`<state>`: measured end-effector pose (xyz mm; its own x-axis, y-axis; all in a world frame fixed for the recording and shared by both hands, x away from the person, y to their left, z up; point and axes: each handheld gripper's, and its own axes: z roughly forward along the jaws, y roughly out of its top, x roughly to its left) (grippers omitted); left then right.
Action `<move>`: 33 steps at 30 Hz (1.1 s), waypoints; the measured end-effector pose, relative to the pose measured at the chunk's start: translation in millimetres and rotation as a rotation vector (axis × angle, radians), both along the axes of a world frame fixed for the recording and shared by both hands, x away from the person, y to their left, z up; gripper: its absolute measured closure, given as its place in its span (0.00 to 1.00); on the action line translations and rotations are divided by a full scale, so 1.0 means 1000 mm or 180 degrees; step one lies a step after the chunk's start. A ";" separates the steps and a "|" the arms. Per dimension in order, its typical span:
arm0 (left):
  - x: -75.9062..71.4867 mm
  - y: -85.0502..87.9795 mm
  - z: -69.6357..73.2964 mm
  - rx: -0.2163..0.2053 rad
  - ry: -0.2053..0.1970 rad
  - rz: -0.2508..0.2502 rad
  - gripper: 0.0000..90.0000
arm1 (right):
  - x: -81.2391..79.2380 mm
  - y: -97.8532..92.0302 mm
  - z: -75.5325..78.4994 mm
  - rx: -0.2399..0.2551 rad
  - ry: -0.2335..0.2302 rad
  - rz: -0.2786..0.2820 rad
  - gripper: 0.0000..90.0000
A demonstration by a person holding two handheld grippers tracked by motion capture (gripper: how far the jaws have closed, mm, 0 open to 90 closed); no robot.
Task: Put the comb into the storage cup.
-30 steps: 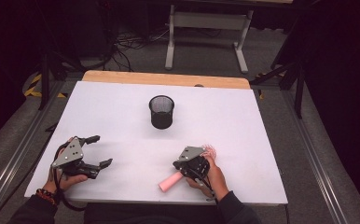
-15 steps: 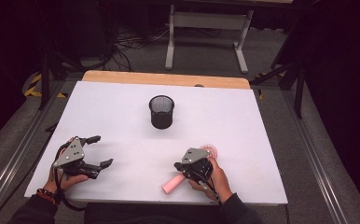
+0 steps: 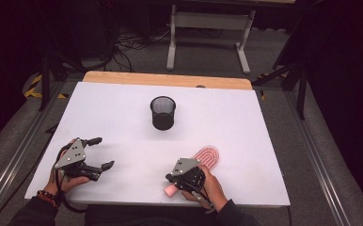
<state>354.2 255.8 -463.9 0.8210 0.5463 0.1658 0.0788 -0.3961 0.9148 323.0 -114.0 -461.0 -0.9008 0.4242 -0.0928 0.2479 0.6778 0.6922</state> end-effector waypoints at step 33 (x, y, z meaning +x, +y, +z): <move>0.001 -0.002 -0.001 0.0025 0.0019 -0.0022 0.10 | 0.017 -0.071 0.000 -0.0236 -0.0032 -0.0338 1.00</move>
<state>354.9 254.1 -464.9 0.8258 0.5392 0.1651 0.0814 -0.4038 0.9112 340.2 -185.5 -461.2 -0.8500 0.5088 -0.1362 0.3144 0.6976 0.6439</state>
